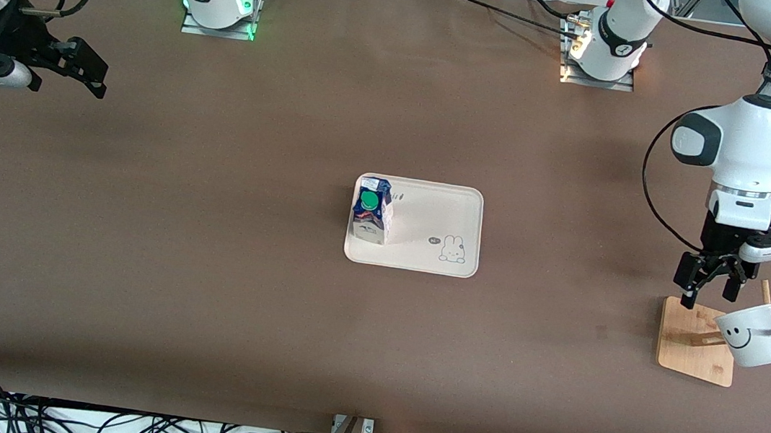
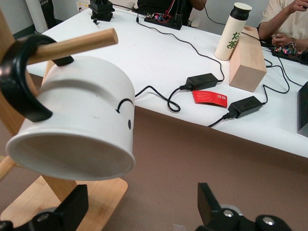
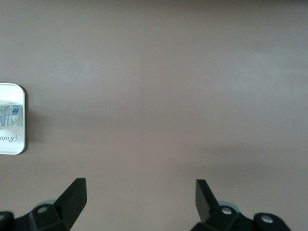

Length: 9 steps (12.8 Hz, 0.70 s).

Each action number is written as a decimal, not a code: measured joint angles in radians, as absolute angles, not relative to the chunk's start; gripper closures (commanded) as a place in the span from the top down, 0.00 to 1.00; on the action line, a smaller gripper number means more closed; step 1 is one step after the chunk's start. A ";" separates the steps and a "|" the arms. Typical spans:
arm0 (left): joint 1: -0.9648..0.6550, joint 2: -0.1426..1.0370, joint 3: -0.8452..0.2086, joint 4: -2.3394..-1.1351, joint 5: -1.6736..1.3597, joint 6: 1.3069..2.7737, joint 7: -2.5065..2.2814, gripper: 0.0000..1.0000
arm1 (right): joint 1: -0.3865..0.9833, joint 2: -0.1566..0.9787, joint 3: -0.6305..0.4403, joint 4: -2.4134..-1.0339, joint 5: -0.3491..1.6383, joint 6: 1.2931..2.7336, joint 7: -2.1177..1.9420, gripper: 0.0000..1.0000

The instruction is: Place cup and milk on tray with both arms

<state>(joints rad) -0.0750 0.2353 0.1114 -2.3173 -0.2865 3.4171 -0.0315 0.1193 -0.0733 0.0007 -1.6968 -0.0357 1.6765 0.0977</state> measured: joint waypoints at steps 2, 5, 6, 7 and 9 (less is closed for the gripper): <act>-0.075 0.253 0.111 -2.281 -0.287 3.418 -0.031 1.00 | 0.116 -0.070 -0.001 -1.690 -0.036 1.677 0.099 1.00; -0.075 0.281 0.114 -2.253 -0.287 3.418 -0.031 1.00 | 0.105 -0.055 -0.015 -1.674 -0.036 1.682 0.099 1.00; -0.075 0.291 0.116 -2.239 -0.287 3.418 -0.031 1.00 | 0.104 -0.050 -0.018 -1.670 -0.036 1.683 0.099 1.00; -0.074 0.301 0.117 -2.228 -0.287 3.418 -0.031 1.00 | 0.103 -0.045 -0.019 -1.667 -0.036 1.683 0.099 1.00; -0.074 0.314 0.117 -2.207 -0.287 3.418 -0.031 1.00 | 0.103 -0.042 -0.019 -1.664 -0.036 1.683 0.099 1.00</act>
